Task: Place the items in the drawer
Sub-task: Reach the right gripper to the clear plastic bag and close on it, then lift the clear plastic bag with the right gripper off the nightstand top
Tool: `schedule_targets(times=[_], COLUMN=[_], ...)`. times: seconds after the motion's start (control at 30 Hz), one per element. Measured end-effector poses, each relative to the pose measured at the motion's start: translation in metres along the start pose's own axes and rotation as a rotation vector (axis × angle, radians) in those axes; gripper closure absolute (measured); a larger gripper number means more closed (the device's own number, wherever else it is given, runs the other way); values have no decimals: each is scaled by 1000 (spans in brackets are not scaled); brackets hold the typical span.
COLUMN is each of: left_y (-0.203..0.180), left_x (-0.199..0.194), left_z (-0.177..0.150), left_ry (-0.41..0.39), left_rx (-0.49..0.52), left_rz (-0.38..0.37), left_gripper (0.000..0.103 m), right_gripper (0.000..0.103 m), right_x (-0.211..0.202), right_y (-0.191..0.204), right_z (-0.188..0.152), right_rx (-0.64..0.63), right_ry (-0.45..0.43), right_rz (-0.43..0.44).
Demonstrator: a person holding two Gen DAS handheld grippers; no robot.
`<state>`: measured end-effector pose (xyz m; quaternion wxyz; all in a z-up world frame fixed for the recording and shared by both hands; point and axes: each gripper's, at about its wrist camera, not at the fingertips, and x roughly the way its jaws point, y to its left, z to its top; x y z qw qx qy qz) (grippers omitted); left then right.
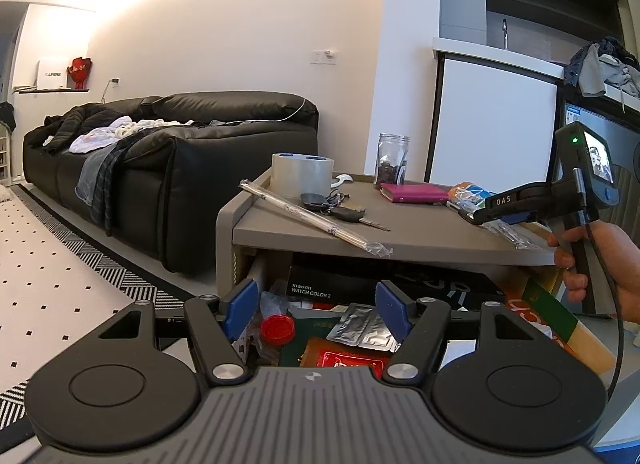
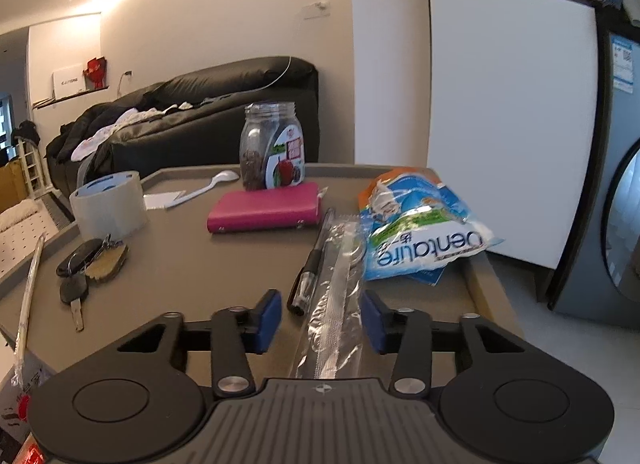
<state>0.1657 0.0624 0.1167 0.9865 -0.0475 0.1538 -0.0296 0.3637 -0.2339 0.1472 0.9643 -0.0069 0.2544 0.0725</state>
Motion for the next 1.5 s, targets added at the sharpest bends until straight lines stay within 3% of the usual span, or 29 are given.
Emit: schedule_targets(times=[0.13,0.2,0.4,1.2,1.5], left_y=[0,0,1,-3,10], left_x=[0,0,-3,-27,-32], left_z=[0,1,1,14,17], left_ry=[1,-1,-12,-57,-48], left_rx=[2,0,-16,0,-28], left_rz=[-3,-1,4,-3,1], left_gripper=[34,34,33,31,30], right_gripper=[67,75,85,90,90], right_x=[-1,-1,-2,-20,-37], right_y=[0,0,1,17,33], right_z=[-1,-2,-4,2,14], right_rx=[-3,-4,-9,-106,-118], right_ry=[2,3,7,-123,-152], right_rz=[-1,-2,-4,-84,-73])
